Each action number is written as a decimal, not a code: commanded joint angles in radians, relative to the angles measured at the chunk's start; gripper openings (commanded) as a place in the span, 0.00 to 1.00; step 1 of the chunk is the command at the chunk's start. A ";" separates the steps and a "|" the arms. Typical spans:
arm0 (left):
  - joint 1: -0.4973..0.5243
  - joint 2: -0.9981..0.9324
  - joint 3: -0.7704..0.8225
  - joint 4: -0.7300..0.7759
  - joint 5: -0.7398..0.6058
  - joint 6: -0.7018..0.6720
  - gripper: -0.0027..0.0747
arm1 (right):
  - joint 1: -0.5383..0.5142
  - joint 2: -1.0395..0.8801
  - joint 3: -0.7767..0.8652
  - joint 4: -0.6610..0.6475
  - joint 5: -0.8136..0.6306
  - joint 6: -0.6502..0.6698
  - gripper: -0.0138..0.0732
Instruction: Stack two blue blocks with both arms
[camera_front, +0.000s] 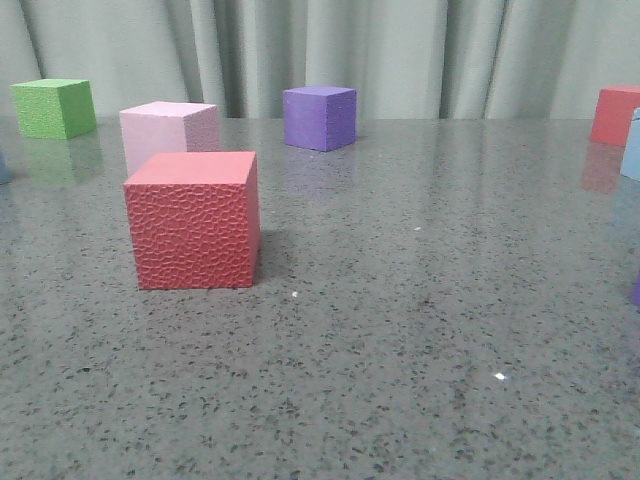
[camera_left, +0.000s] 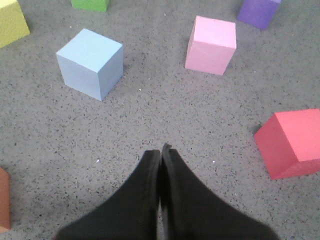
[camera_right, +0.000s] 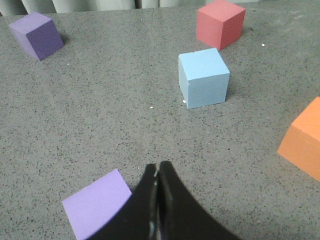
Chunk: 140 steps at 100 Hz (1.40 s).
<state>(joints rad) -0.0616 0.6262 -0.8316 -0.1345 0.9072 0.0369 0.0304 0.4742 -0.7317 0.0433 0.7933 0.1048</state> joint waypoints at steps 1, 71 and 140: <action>0.002 0.012 -0.035 -0.024 -0.043 -0.008 0.01 | -0.002 0.015 -0.035 0.009 -0.060 -0.006 0.02; 0.002 0.012 -0.035 -0.034 -0.022 -0.008 0.91 | -0.002 0.015 -0.035 0.014 -0.061 -0.006 0.86; 0.002 0.012 -0.035 -0.026 -0.020 -0.008 0.89 | -0.002 0.192 -0.185 -0.019 -0.063 -0.006 0.84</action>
<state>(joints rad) -0.0616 0.6314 -0.8315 -0.1485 0.9449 0.0369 0.0304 0.5946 -0.8317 0.0585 0.7920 0.1048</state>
